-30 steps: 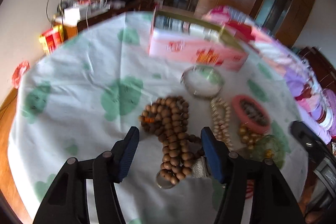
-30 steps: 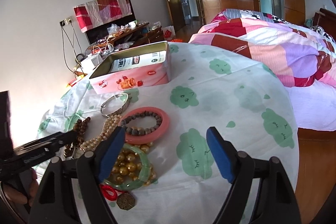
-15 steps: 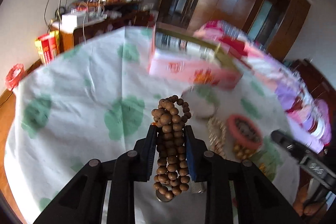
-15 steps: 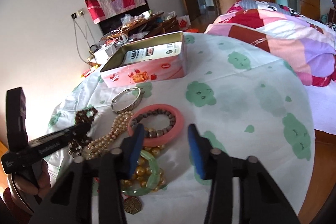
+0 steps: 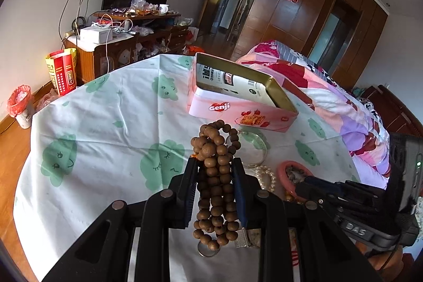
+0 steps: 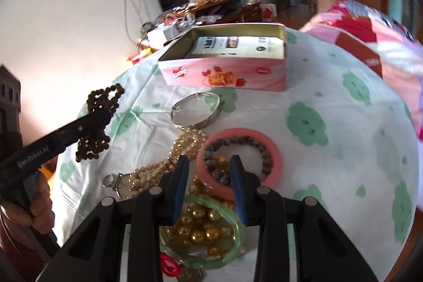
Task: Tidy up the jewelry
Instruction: 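Grasp the dark bead bracelet with the right tool while the left tool lifts the brown beads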
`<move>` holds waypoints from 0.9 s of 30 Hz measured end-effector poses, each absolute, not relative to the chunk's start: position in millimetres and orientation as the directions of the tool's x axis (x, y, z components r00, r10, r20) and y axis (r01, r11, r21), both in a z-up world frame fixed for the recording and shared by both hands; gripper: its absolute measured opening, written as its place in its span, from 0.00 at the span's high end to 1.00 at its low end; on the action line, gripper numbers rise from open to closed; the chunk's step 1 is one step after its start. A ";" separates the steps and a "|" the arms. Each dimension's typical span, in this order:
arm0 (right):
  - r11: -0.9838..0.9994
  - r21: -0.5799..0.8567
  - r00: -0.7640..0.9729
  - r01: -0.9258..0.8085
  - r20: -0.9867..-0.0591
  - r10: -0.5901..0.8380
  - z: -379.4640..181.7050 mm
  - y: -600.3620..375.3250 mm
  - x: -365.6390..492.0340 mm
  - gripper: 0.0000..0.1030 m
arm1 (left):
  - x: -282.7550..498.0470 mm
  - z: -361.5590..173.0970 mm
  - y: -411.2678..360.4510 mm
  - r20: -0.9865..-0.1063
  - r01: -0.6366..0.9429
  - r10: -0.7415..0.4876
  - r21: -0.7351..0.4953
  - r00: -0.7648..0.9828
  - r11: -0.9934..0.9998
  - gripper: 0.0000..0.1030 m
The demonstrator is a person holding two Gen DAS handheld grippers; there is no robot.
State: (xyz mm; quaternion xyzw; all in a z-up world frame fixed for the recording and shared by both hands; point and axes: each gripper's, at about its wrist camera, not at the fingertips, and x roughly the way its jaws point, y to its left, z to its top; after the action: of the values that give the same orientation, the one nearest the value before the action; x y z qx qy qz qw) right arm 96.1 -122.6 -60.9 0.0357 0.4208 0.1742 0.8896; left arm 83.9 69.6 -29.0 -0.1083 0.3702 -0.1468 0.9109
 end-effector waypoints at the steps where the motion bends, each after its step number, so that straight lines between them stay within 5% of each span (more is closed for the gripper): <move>1: 0.943 0.178 0.580 -0.283 -0.751 0.316 -63.3 -119.3 98.5 0.78 | 84.0 -29.5 70.1 -0.644 0.183 -0.346 -0.308 0.682 0.934 0.75; 6: 0.933 0.188 0.562 -0.307 -0.755 0.337 -61.6 -122.7 99.8 0.94 | 84.2 -29.5 74.5 -0.644 0.170 -0.336 -0.308 0.687 0.936 0.75; 16: 0.902 0.348 0.627 -0.256 -0.650 0.430 -19.8 -161.1 107.1 0.93 | 87.8 -27.1 76.7 -0.639 0.155 -0.325 -0.308 0.698 0.939 0.75; 19: 0.880 0.388 0.578 -0.275 -0.664 0.474 -28.0 -154.6 109.8 0.82 | 88.4 -29.3 77.1 -0.648 0.148 -0.318 -0.304 0.692 0.941 0.75; 21: 0.875 0.398 0.535 -0.277 -0.692 0.484 -40.3 -145.1 112.0 0.55 | 88.3 -30.2 77.9 -0.651 0.147 -0.317 -0.304 0.690 0.941 0.75; 27: 0.902 0.312 0.486 -0.298 -0.764 0.425 -69.8 -115.5 117.3 0.58 | 87.6 -29.7 80.2 -0.647 0.143 -0.313 -0.302 0.695 0.943 0.75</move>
State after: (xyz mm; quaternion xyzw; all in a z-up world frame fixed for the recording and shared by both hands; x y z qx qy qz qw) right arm 117.3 -115.5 -69.8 0.0688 0.4611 0.2104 0.8593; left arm 87.6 80.2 -29.7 -0.1147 0.3699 -0.1246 0.9135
